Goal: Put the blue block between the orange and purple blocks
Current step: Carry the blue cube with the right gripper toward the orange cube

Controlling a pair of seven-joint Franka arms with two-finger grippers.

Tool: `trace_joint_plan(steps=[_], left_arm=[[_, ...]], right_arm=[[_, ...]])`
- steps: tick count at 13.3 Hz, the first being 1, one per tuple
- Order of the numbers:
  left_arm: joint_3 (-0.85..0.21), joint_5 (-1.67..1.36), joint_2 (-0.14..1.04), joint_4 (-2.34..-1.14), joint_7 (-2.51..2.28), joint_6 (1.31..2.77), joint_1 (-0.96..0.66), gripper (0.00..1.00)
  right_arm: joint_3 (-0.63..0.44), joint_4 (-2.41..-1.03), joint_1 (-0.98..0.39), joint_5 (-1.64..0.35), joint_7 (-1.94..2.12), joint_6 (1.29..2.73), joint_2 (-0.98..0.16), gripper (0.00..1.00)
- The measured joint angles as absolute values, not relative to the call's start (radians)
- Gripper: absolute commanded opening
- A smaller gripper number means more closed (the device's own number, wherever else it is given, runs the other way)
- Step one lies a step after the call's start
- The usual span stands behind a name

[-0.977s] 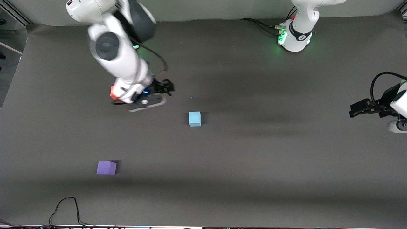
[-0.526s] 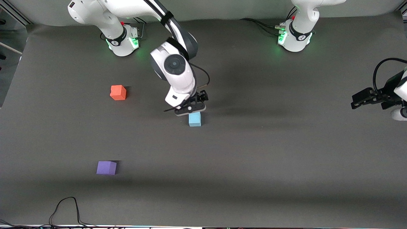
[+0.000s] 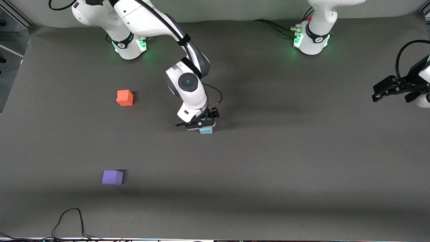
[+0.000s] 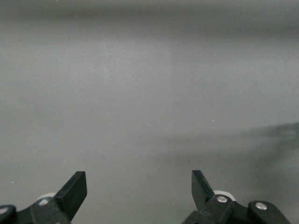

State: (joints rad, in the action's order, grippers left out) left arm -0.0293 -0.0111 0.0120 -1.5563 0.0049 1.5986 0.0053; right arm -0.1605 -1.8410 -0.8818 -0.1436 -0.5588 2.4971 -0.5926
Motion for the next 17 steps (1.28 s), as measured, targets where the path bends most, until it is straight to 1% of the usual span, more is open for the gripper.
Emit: trace_joint_plan(steps=[1, 2, 3, 4, 5, 6, 7, 9, 10, 11, 14, 15, 17], left_arm=[[-0.029, -0.011, 0.012, -1.560, 0.005, 1.599, 0.005, 1.00], [-0.029, -0.011, 0.012, -1.562, 0.005, 1.599, 0.005, 1.00], [-0.029, -0.011, 0.012, -1.562, 0.005, 1.599, 0.005, 1.00], [-0.030, -0.011, 0.012, -1.562, 0.005, 1.599, 0.005, 1.00], [-0.031, -0.011, 0.012, -1.562, 0.004, 1.601, 0.005, 1.00], [-0.031, -0.011, 0.012, -1.562, 0.004, 1.601, 0.005, 1.00], [-0.031, -0.011, 0.012, -1.562, 0.004, 1.601, 0.005, 1.00], [-0.031, -0.011, 0.012, -1.562, 0.004, 1.601, 0.005, 1.00], [-0.030, -0.011, 0.012, -1.562, 0.004, 1.601, 0.005, 1.00], [-0.029, -0.011, 0.012, -1.562, 0.004, 1.601, 0.006, 1.00], [-0.029, -0.012, 0.012, -1.562, 0.004, 1.600, 0.006, 1.00], [-0.029, -0.012, 0.012, -1.562, 0.004, 1.600, 0.006, 1.00], [-0.029, -0.012, 0.012, -1.563, 0.004, 1.599, 0.006, 1.00]], right_arm=[[-0.161, -1.842, -0.881, -0.144, -0.566, 2.510, -0.600, 0.98], [-0.161, -1.843, -0.880, -0.144, -0.576, 2.522, -0.607, 0.88], [-0.161, -1.843, -0.879, -0.144, -0.582, 2.537, -0.614, 0.74], [-0.161, -1.844, -0.879, -0.144, -0.584, 2.545, -0.620, 0.59], [-0.161, -1.844, -0.880, -0.144, -0.586, 2.552, -0.626, 0.41], [-0.161, -1.844, -0.880, -0.144, -0.586, 2.554, -0.630, 0.28], [-0.161, -1.843, -0.880, -0.144, -0.587, 2.556, -0.630, 0.25], [-0.163, -1.839, -0.879, -0.144, -0.587, 2.551, -0.624, 0.25], [-0.167, -1.837, -0.876, -0.144, -0.587, 2.528, -0.611, 0.25], [-0.174, -1.830, -0.866, -0.144, -0.580, 2.475, -0.584, 0.26], [-0.197, -1.815, -0.760, -0.144, -0.489, 2.226, -0.426, 0.26], [-0.222, -1.824, -0.722, -0.144, -0.420, 2.157, -0.363, 0.26], [-0.341, -1.888, -0.695, -0.144, -0.223, 2.103, -0.255, 0.26]])
